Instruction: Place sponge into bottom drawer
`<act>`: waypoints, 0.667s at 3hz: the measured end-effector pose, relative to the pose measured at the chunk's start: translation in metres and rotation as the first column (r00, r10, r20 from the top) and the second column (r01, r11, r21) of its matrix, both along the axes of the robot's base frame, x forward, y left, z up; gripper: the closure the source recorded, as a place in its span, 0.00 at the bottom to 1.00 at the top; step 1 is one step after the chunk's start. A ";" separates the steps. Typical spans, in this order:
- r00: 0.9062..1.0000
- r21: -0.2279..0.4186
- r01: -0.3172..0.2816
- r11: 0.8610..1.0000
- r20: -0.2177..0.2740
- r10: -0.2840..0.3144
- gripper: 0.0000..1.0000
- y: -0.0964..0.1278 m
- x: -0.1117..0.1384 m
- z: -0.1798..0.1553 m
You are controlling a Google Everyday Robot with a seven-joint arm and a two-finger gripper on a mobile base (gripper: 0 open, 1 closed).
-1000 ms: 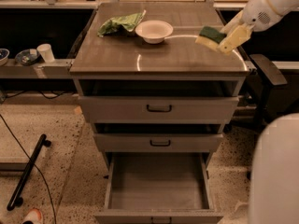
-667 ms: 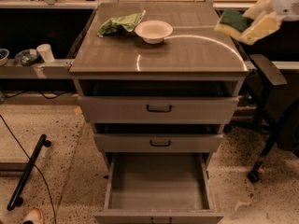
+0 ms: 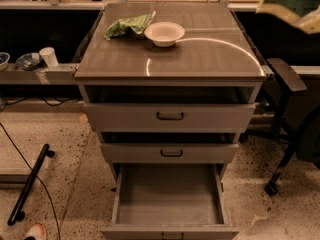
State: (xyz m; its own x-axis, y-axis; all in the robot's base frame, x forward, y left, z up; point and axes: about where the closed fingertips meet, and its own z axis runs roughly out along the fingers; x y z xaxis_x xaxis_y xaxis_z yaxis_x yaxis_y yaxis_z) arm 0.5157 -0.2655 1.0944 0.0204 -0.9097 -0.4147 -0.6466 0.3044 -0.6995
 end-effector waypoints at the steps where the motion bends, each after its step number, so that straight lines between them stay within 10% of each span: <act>1: 0.998 -0.012 -0.015 1.000 -0.059 0.015 1.00 0.014 -0.014 -0.030; 2: 0.996 0.004 -0.070 0.998 -0.051 0.070 1.00 0.033 -0.017 -0.041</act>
Offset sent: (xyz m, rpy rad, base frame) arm -0.0455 0.0603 -0.1059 0.0683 0.1102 0.1764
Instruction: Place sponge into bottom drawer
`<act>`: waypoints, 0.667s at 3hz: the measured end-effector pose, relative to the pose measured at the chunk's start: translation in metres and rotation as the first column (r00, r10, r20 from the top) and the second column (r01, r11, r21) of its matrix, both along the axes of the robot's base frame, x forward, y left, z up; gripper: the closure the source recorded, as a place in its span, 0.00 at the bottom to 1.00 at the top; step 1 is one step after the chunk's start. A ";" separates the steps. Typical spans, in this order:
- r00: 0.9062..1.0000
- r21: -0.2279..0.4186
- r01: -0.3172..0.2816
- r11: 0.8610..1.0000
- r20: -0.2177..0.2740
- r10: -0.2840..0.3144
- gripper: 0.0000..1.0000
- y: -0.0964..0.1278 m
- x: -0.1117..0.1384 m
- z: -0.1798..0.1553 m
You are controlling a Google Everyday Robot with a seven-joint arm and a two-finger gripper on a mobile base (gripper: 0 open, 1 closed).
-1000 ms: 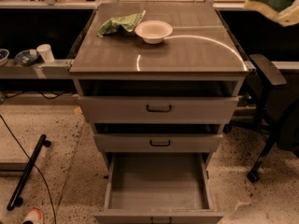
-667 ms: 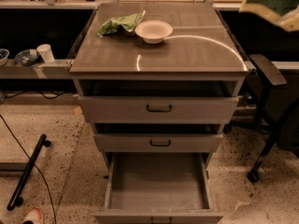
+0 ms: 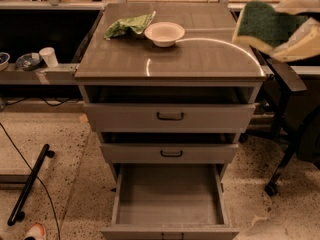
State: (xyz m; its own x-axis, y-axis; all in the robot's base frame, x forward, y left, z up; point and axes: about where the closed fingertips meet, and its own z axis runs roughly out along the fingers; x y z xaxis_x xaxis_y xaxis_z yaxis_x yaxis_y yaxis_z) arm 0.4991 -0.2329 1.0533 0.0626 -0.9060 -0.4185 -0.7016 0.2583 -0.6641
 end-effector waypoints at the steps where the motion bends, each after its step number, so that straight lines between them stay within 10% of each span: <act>1: 0.997 -0.037 -0.077 0.996 0.017 0.078 1.00 0.022 -0.020 -0.044; 2: 0.988 -0.093 -0.156 0.983 -0.039 0.153 1.00 0.040 -0.031 -0.139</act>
Offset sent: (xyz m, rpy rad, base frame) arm -0.0396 0.0467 -0.2488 -0.1420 0.1056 0.2249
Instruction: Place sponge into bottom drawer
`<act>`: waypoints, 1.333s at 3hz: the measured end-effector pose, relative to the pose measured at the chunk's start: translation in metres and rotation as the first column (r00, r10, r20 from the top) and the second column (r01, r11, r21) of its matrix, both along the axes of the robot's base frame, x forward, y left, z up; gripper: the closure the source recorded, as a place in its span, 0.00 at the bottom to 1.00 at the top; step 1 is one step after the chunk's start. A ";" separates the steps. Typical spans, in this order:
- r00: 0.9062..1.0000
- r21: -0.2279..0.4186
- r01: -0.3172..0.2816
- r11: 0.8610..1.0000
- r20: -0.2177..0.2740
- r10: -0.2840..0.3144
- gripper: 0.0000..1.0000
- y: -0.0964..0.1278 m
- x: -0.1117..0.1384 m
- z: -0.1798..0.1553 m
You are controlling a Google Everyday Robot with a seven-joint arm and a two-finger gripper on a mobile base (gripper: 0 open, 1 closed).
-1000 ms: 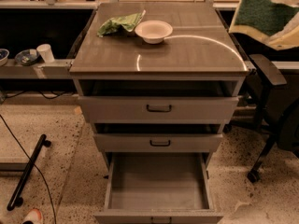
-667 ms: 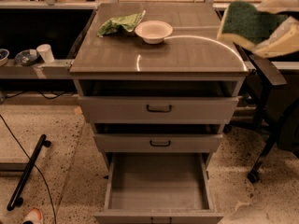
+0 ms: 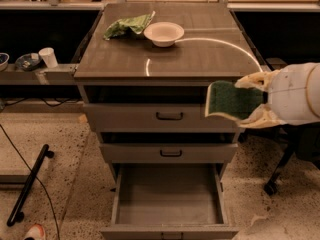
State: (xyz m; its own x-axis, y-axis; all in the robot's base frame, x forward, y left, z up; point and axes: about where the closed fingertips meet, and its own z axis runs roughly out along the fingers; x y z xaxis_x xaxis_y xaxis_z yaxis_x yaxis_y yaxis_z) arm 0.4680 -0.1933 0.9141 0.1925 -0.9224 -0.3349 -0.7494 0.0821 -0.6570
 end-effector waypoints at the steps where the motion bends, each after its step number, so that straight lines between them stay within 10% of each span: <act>1: 1.000 0.000 0.000 1.000 -0.013 0.000 1.00 0.002 -0.003 -0.001; 3: 0.996 0.039 -0.066 0.997 -0.066 0.068 1.00 0.020 0.001 -0.055; 4: 0.982 0.119 -0.112 0.987 -0.136 0.128 1.00 0.035 0.007 -0.202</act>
Offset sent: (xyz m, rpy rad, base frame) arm -0.0231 0.0143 0.0036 0.0418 0.0059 0.1065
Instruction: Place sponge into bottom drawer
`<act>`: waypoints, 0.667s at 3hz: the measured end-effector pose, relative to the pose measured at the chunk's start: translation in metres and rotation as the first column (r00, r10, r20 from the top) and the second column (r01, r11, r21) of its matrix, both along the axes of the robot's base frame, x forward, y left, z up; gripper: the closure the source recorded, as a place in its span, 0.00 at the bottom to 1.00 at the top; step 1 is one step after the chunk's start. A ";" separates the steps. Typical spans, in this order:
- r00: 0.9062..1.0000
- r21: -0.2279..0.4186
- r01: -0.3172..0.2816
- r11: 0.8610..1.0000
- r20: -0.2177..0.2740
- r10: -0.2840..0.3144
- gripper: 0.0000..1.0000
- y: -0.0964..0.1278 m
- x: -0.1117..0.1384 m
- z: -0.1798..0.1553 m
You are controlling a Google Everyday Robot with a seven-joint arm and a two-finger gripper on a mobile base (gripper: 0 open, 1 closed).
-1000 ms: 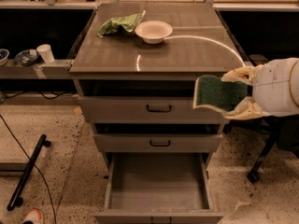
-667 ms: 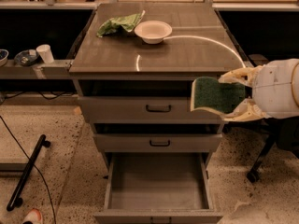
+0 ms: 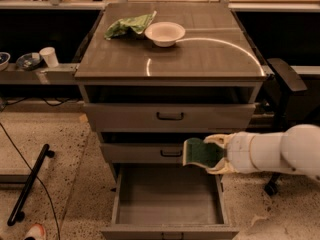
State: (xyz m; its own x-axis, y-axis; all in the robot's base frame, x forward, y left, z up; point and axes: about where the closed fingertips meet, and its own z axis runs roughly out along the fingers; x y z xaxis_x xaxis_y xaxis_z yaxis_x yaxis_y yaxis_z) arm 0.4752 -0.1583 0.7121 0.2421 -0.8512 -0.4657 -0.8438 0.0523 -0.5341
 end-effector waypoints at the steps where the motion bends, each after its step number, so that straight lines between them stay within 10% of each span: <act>1: 0.998 0.026 -0.065 0.998 -0.013 0.065 1.00 0.009 -0.001 -0.071; 2: 0.998 0.039 -0.066 0.997 -0.021 0.067 1.00 0.011 -0.002 -0.078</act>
Offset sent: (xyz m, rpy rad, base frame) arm -0.0009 0.0081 -0.0613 0.0211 0.0122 0.0561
